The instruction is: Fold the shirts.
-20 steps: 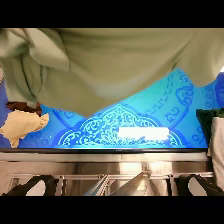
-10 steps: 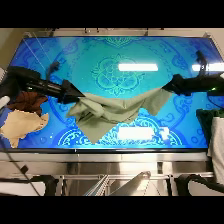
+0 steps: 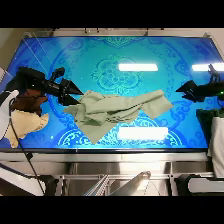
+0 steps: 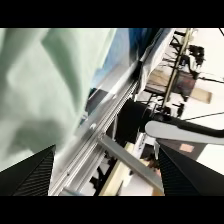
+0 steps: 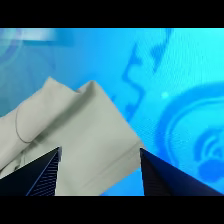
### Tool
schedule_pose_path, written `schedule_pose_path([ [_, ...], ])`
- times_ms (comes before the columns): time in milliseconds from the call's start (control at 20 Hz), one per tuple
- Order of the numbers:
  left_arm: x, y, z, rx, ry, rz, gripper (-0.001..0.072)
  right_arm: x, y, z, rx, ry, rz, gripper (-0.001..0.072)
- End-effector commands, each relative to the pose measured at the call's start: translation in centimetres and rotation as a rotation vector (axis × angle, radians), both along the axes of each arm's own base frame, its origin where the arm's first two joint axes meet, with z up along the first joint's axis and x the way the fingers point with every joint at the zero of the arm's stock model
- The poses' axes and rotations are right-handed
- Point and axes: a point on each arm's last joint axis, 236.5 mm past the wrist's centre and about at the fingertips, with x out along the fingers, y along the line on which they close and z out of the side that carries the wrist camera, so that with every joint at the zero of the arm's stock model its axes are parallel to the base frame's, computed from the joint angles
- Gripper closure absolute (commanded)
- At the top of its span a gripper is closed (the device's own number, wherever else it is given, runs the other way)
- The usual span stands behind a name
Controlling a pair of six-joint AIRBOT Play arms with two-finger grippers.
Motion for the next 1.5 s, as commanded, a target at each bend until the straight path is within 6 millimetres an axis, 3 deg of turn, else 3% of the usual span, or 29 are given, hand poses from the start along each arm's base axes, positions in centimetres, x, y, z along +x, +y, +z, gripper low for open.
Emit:
schedule_pose_path([
  [0, -5.4, 0.5, -0.8, 0.173, -0.028, -0.010, -0.0005, 0.3, -2.0, -0.9, -0.011, -0.009, 0.048, 0.0158],
  [100, -9.0, -0.6, -2.8, 0.221, -0.025, 0.071, -0.0004, 1.0, -0.9, -1.7, 0.022, 0.017, 0.096, 0.0158],
  [300, -15.8, -1.3, -8.8, 0.340, 0.133, 0.234, -0.0001, 3.6, 0.6, -2.0, 0.022, 0.005, 0.167, 0.0159],
  [400, -17.3, -1.4, -10.8, 0.387, 0.154, 0.276, 0.0014, 4.5, 1.8, -1.9, 0.025, -0.003, 0.202, 0.0159],
  [550, -17.3, -1.8, -12.5, 0.445, 0.132, 0.327, 0.0014, 5.6, 3.1, -1.4, 0.007, -0.032, 0.225, 0.0159],
  [750, -14.2, -2.8, -13.9, 0.471, 0.054, 0.419, 0.0014, 6.4, 3.9, -1.5, 0.005, -0.040, 0.246, 0.0160],
  [900, -12.4, -4.3, -15.3, 0.486, 0.037, 0.374, 0.0015, 6.0, 4.3, -2.1, 0.016, -0.021, 0.262, 0.0160],
  [950, -11.7, -4.8, -15.8, 0.493, 0.036, 0.361, 0.0074, 5.9, 4.4, -2.4, 0.019, -0.016, 0.271, 0.0160],
  [1000, -11.1, -5.3, -16.1, 0.495, 0.034, 0.349, 0.0330, 5.6, 4.5, -2.7, 0.025, -0.007, 0.282, 0.0160],
  [1050, -10.7, -5.6, -16.2, 0.490, 0.033, 0.329, 0.0657, 5.4, 4.7, -3.0, 0.026, -0.004, 0.305, 0.0160],
  [1100, -10.7, -5.9, -16.2, 0.482, 0.031, 0.302, 0.0686, 5.1, 4.9, -3.4, 0.028, -0.001, 0.328, 0.0159],
  [1350, -11.5, -5.8, -15.7, 0.459, 0.072, 0.263, 0.0686, 4.9, 5.4, -6.3, 0.032, 0.011, 0.400, 0.0159],
  [1450, -12.0, -5.9, -15.5, 0.451, 0.090, 0.246, 0.0686, 5.0, 6.5, -7.1, 0.038, 0.008, 0.449, 0.0160],
])
